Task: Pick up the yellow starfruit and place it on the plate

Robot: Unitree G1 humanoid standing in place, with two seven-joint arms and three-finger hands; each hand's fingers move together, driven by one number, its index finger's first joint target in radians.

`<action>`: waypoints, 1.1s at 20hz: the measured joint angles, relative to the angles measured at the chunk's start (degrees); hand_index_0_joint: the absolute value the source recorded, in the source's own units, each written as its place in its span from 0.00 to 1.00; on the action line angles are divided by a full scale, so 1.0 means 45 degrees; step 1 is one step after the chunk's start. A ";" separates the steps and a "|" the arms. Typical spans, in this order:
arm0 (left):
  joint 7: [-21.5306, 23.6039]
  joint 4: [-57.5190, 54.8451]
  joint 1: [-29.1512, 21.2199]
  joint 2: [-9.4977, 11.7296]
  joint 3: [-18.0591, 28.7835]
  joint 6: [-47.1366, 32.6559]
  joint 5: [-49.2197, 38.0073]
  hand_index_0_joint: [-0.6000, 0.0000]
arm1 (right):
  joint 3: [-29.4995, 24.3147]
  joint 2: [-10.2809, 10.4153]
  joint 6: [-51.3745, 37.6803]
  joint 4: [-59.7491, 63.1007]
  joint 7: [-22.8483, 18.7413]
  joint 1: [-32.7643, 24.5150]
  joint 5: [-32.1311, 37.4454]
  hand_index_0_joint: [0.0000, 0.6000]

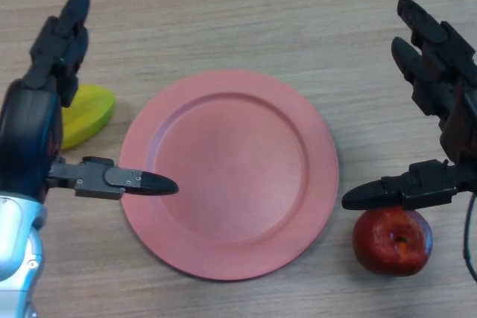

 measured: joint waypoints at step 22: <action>0.0715 0.5050 -0.1979 0.1511 0.1273 -0.2479 0.0954 1.00 | -0.0425 -0.0005 0.0373 -0.0661 -0.0586 0.0064 -0.0005 0.00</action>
